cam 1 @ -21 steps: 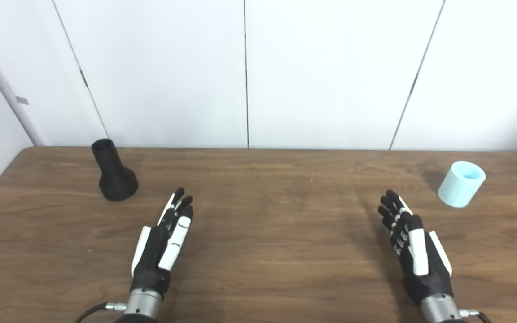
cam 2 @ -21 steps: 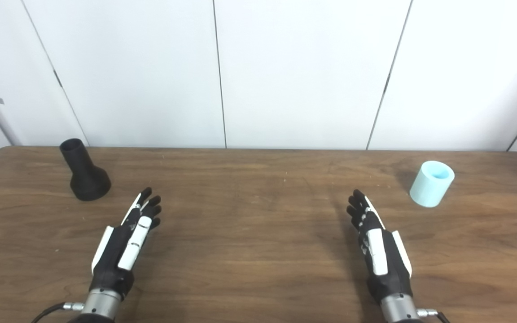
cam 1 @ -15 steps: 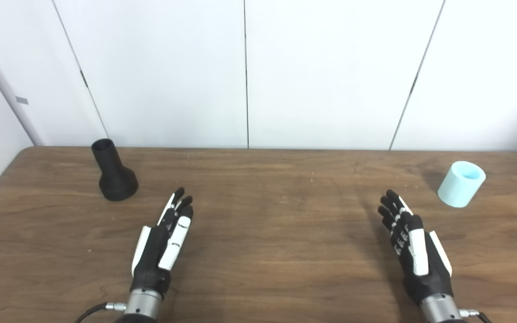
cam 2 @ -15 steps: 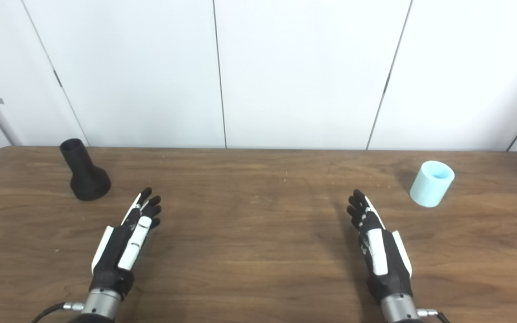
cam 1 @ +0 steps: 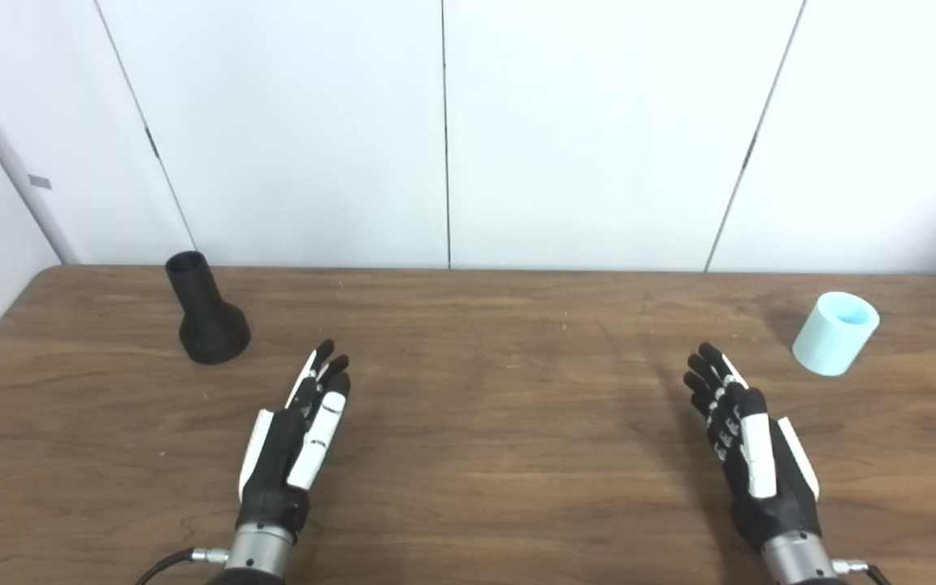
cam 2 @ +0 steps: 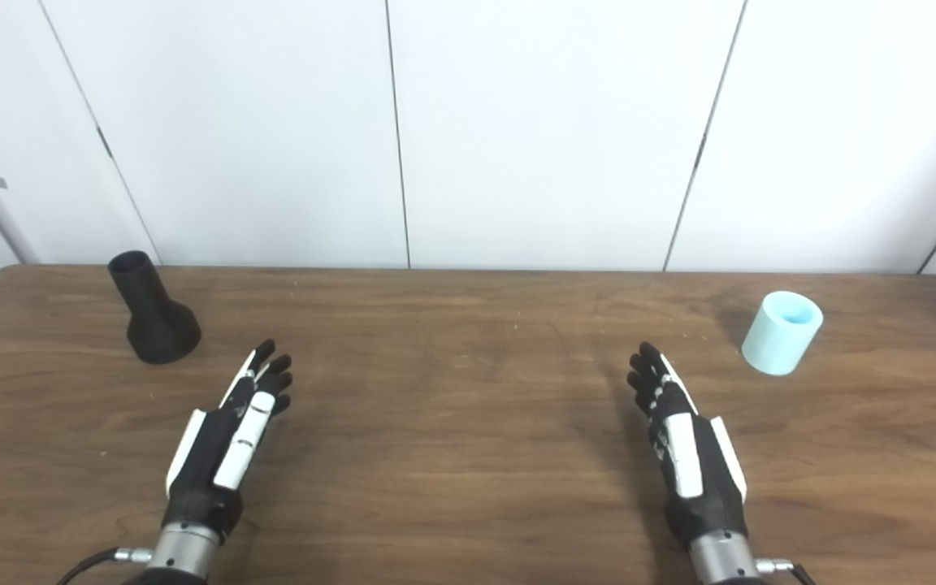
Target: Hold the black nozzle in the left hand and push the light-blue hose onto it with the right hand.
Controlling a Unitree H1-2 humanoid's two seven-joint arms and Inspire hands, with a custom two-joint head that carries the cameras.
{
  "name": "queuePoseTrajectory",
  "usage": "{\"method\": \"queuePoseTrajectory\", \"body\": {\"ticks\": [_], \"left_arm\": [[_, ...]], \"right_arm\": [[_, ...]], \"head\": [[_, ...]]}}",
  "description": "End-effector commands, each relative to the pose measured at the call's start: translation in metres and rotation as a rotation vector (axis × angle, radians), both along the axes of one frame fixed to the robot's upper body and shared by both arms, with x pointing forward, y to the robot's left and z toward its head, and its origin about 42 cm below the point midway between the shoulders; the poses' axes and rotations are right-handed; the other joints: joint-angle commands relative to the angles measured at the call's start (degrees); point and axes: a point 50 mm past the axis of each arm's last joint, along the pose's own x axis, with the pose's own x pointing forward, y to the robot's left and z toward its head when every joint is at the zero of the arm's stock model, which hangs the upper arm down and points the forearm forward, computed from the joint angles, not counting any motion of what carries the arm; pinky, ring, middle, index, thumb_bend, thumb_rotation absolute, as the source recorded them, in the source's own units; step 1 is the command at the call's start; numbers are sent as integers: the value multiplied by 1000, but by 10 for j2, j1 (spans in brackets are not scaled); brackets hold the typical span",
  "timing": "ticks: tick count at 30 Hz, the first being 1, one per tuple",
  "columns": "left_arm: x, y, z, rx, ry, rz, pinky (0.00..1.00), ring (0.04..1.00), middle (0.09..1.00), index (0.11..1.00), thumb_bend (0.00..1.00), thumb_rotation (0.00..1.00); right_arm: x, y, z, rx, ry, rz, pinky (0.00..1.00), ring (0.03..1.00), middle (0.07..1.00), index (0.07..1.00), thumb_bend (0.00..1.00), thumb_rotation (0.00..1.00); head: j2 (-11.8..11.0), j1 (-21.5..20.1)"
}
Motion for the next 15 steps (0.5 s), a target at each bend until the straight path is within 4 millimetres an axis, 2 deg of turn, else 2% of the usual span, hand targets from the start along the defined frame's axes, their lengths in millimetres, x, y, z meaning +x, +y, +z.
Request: {"method": "queuePoseTrajectory", "body": {"ticks": [1,9,15], "left_arm": [[4,-3,19,12,-79,-6,908,931,930,932,349,848],[4,-6,20,14,-78,-8,907,931,929,932,348,845],[4,-11,19,-2,-77,-15,909,930,928,931,352,843]], "right_arm": [[5,0,17,-2,-70,4,974,948,940,950,526,1000],[4,-5,16,-6,-68,9,972,946,939,950,531,1000],[5,-15,13,-1,-64,9,960,943,932,952,547,1000]], "head": [[0,3],[2,15],[-5,69]]}}
